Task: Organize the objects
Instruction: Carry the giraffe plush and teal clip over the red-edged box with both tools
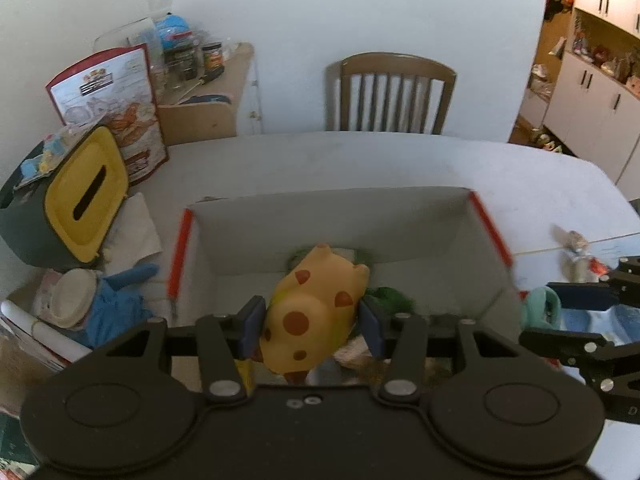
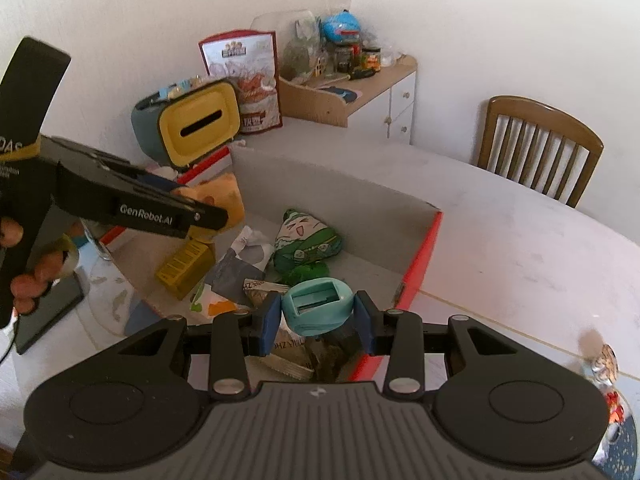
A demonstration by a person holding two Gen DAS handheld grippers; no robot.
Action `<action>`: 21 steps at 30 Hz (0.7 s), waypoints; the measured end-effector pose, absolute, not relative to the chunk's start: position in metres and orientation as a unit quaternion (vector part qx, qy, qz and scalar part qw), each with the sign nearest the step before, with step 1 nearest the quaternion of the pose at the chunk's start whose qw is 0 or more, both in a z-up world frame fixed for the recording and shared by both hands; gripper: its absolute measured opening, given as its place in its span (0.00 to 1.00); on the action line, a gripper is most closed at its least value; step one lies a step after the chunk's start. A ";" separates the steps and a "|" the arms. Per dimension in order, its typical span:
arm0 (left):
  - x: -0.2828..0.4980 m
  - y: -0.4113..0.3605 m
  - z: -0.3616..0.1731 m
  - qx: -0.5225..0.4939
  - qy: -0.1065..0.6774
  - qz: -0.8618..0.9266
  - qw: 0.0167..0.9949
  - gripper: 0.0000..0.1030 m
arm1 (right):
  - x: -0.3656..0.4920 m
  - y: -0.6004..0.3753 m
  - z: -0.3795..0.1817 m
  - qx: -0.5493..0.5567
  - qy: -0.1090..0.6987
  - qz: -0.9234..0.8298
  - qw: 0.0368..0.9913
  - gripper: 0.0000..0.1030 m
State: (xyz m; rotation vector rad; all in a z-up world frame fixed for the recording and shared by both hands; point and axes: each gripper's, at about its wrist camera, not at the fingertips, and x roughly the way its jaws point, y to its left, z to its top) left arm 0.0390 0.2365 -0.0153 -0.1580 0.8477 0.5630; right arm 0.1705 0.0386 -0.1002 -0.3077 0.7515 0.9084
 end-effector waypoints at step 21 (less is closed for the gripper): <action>0.088 0.286 -0.066 -0.018 0.478 0.286 0.830 0.48 | 0.201 0.108 -0.161 -0.205 0.398 0.404 0.797 0.38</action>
